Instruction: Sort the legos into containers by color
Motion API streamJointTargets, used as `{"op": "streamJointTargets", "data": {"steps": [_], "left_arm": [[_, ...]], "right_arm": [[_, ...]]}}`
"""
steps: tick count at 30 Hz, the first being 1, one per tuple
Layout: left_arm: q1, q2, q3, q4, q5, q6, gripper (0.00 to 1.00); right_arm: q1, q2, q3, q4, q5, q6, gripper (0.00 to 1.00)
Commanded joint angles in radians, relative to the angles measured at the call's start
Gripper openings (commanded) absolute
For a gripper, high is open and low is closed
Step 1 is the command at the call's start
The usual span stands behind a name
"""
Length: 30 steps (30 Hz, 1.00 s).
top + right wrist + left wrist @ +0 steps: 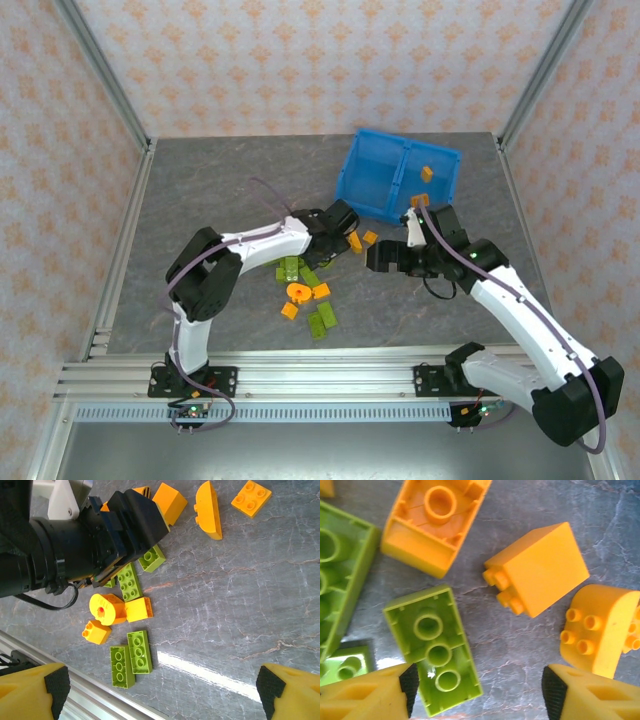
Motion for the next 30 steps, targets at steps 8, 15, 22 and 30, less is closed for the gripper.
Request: {"op": "streamJointTargets", "data": {"steps": [8, 15, 22, 30], "left_arm": [[0.009, 0.056, 0.011, -0.109, -0.040, -0.037, 0.62], [0.011, 0.071, 0.029, -0.153, -0.053, -0.006, 0.59], [0.012, 0.089, 0.048, -0.177, -0.042, 0.042, 0.60], [0.012, 0.085, 0.065, -0.170, -0.052, 0.064, 0.31]], "right_arm": [[0.004, -0.054, -0.009, -0.026, 0.120, -0.019, 0.98], [0.004, -0.055, -0.003, -0.024, 0.132, -0.012, 0.98], [0.003, -0.053, 0.002, -0.023, 0.144, 0.001, 0.99], [0.003, -0.058, 0.011, -0.029, 0.140, 0.001, 0.99]]}}
